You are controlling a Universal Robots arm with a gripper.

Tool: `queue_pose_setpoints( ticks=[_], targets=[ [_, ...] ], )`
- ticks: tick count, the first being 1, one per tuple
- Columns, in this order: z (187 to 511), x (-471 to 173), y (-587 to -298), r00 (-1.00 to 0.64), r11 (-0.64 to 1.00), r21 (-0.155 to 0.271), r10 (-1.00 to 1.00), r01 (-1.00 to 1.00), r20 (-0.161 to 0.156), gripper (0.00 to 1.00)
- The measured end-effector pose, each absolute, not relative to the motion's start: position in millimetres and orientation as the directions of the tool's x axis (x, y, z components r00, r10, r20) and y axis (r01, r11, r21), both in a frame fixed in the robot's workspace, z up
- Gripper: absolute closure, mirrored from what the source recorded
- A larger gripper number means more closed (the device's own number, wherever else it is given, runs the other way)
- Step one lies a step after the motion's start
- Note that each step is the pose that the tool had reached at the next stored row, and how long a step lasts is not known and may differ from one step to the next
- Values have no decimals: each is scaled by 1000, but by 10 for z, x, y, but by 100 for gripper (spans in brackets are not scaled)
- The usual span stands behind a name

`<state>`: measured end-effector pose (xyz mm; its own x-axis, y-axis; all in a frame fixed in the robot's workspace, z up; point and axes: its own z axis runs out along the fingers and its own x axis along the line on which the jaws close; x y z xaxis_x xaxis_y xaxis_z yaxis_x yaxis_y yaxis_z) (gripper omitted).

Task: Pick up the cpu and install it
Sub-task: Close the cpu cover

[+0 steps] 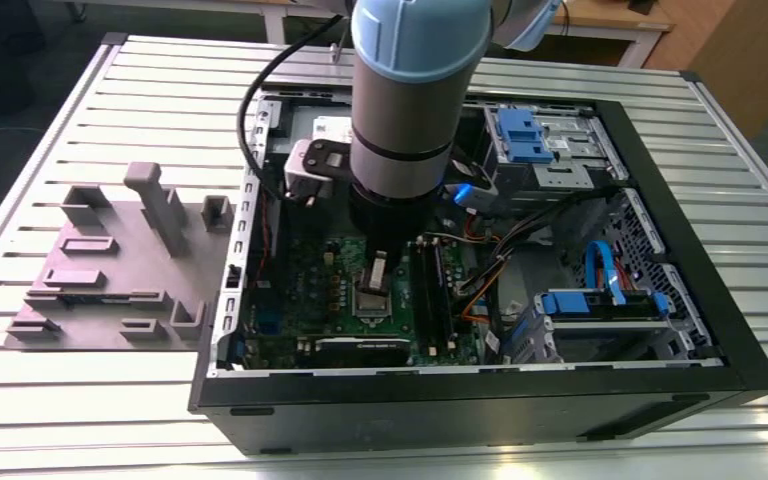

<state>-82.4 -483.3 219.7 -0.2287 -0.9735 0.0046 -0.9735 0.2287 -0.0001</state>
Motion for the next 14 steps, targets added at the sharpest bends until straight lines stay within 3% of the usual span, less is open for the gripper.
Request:
queue_pose_setpoints(
  ticks=[14],
  targets=[
    [2226, -840, -4833, -228, 228, -6, -974, -974, 3, 90]
  ],
)
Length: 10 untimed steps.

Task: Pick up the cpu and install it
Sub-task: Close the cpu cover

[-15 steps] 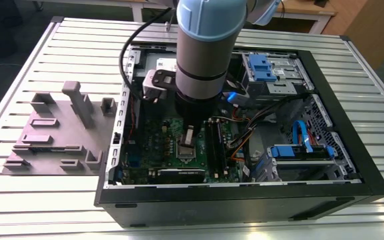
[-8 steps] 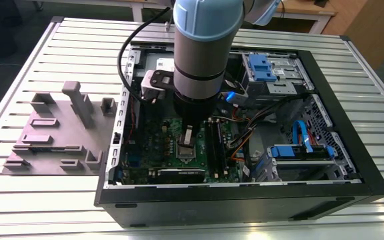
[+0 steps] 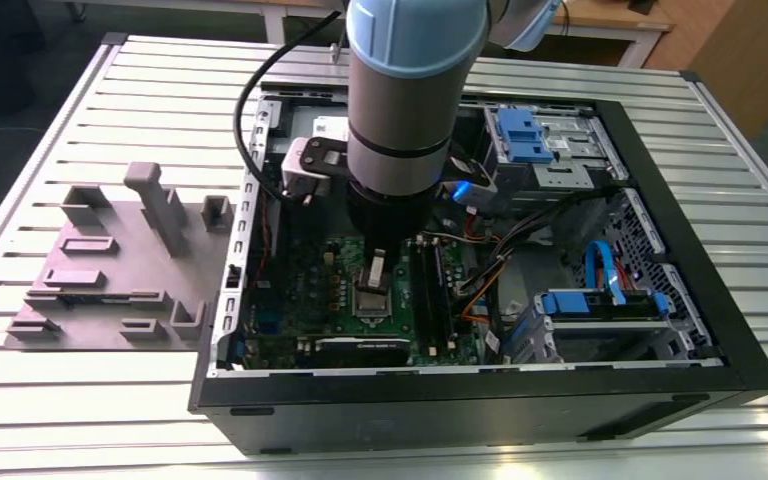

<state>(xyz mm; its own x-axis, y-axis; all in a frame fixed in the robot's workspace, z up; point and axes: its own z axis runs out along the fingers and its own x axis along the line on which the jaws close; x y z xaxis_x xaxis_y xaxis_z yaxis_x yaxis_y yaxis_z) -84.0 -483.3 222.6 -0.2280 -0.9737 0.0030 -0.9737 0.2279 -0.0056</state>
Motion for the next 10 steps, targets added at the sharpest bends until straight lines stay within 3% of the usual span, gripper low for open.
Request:
queue_pose_setpoints(
  ticks=[10],
  targets=[
    [2225, -865, -4846, -189, 189, -16, -982, -982, 1, 90]
  ],
)
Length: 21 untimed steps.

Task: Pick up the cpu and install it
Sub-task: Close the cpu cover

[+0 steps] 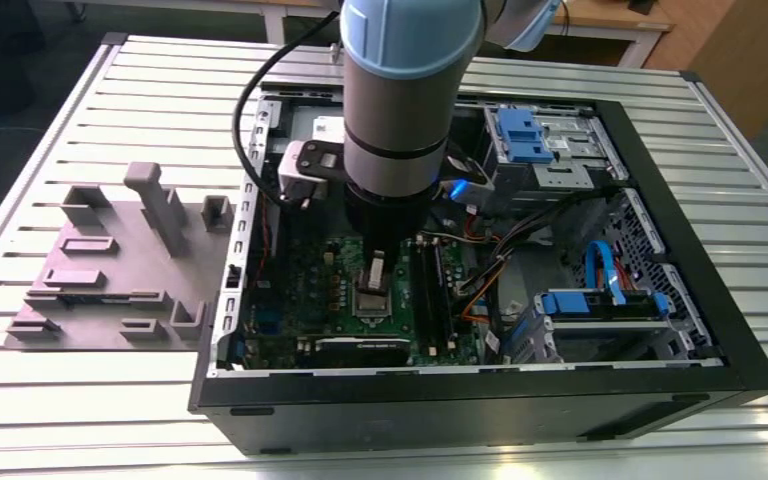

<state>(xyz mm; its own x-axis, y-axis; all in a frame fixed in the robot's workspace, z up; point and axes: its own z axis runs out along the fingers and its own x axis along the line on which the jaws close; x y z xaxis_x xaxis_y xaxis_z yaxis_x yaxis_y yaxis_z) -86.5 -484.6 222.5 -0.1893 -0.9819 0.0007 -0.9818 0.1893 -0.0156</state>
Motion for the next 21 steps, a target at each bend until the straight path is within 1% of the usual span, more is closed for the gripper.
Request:
queue_pose_setpoints(
  ticks=[5, 21],
  targets=[
    [2224, -871, -4851, -152, 152, -21, -988, -988, 0, 90],
    [2224, -912, -4853, -127, 127, -26, -992, -992, -1, 90]
  ],
)
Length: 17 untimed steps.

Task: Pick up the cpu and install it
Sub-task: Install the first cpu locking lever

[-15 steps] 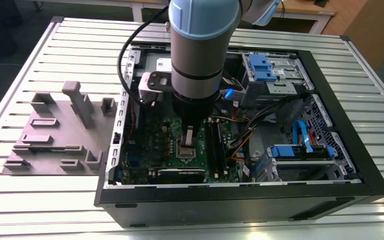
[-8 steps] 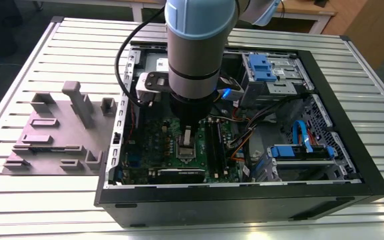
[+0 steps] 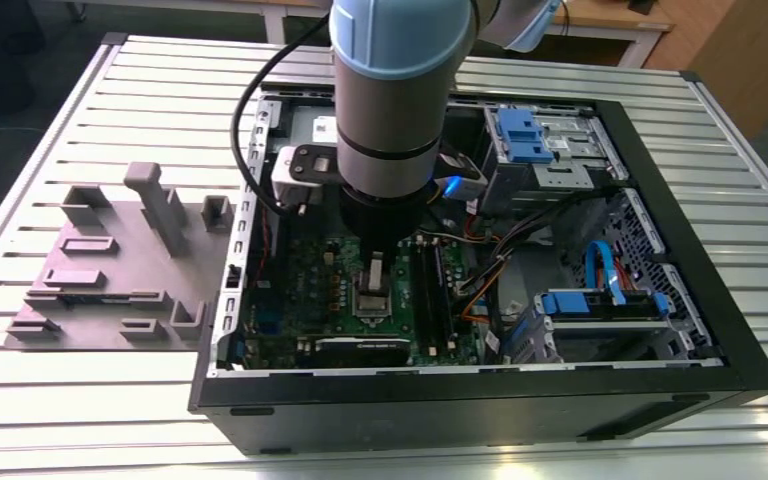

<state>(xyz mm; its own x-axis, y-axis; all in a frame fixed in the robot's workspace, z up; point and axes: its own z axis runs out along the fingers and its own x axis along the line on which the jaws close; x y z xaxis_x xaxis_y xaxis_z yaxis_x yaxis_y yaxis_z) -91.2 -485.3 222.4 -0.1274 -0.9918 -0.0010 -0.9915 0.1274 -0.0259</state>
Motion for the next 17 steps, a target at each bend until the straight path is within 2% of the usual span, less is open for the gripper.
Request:
queue_pose_setpoints(
  ticks=[11, 17],
  targets=[
    [2231, -913, -4854, -122, 122, -26, -993, -992, -1, 90],
    [2336, -912, -4853, -121, 121, -26, -993, -992, -1, 90]
  ],
)
